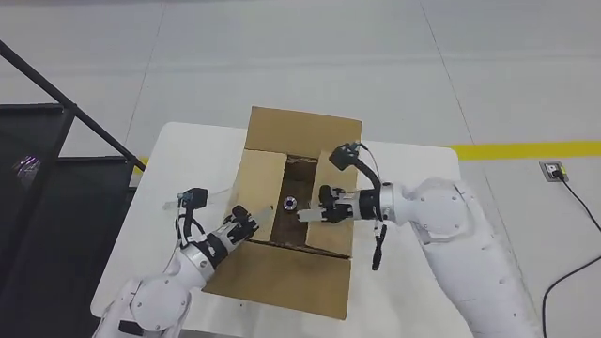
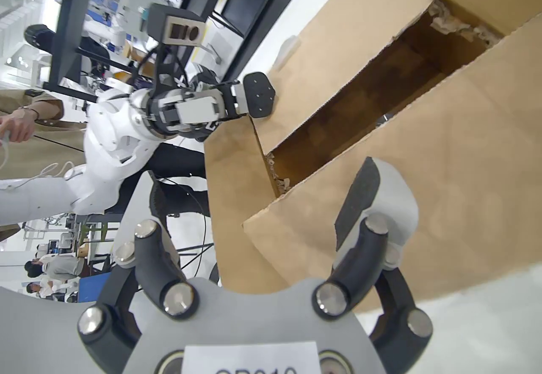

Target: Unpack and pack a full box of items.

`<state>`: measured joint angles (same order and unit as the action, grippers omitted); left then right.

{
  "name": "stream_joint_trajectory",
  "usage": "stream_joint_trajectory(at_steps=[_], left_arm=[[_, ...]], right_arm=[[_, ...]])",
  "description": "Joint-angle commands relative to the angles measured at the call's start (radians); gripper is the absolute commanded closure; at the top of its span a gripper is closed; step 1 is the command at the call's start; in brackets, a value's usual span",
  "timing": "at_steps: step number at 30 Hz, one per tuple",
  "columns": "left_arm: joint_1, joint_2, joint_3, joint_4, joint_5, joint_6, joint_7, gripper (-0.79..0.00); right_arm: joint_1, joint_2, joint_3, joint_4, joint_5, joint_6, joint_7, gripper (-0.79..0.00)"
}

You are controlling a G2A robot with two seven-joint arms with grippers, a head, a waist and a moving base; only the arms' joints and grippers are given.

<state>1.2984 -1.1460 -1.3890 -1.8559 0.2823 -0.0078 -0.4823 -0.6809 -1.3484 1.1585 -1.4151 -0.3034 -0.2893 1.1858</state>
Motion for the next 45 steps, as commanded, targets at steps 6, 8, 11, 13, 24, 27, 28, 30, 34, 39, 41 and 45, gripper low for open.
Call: stream_joint_trajectory(at_steps=[6, 8, 11, 13, 24, 27, 28, 30, 34, 39, 41, 45], left_arm=[[0.024, 0.002, -0.067, -0.018, -0.052, 0.005, 0.054, -0.785], [0.036, 0.004, -0.097, -0.028, -0.065, 0.002, 0.055, -0.785], [0.067, 0.011, -0.153, -0.046, -0.100, -0.019, 0.015, -0.785], [0.099, 0.017, -0.200, -0.055, -0.125, -0.053, -0.026, -0.785], [0.263, 0.057, -0.451, 0.036, -0.346, -0.270, -0.445, -0.785], [0.266, 0.064, -0.432, 0.070, -0.369, -0.310, -0.561, -0.785], [0.264, 0.067, -0.418, 0.077, -0.371, -0.321, -0.598, -0.785], [0.256, 0.071, -0.391, 0.089, -0.344, -0.335, -0.647, -0.785], [0.230, 0.075, -0.338, 0.111, -0.371, -0.346, -0.710, -0.785], [0.208, 0.079, -0.322, 0.120, -0.505, -0.365, -0.748, -0.785], [0.205, 0.082, -0.329, 0.118, -0.562, -0.371, -0.765, -0.785], [0.206, 0.086, -0.347, 0.097, -0.652, -0.378, -0.782, -0.785]], right_arm=[[0.097, -0.030, -0.131, 0.204, -0.010, -0.018, -0.106, -0.785], [0.112, -0.033, -0.145, 0.240, -0.013, -0.021, -0.117, -0.785], [0.123, -0.036, -0.158, 0.267, -0.002, -0.044, -0.131, -0.785], [0.121, -0.035, -0.155, 0.258, 0.011, -0.083, -0.140, -0.785], [-0.029, 0.013, -0.027, -0.029, -0.127, -0.129, -0.304, -0.785], [-0.060, 0.019, 0.000, -0.080, -0.149, -0.073, -0.357, -0.785], [-0.067, 0.021, 0.011, -0.089, -0.160, -0.047, -0.377, -0.785], [-0.077, 0.023, 0.026, -0.109, -0.217, 0.034, -0.431, -0.785], [-0.090, 0.021, 0.026, -0.136, -0.302, 0.176, -0.523, -0.785], [-0.080, 0.014, 0.023, -0.108, -0.380, 0.330, -0.643, -0.785], [-0.070, 0.010, 0.029, -0.077, -0.365, 0.358, -0.700, -0.785], [-0.011, -0.001, 0.022, 0.031, -0.366, 0.433, -0.746, -0.785]])
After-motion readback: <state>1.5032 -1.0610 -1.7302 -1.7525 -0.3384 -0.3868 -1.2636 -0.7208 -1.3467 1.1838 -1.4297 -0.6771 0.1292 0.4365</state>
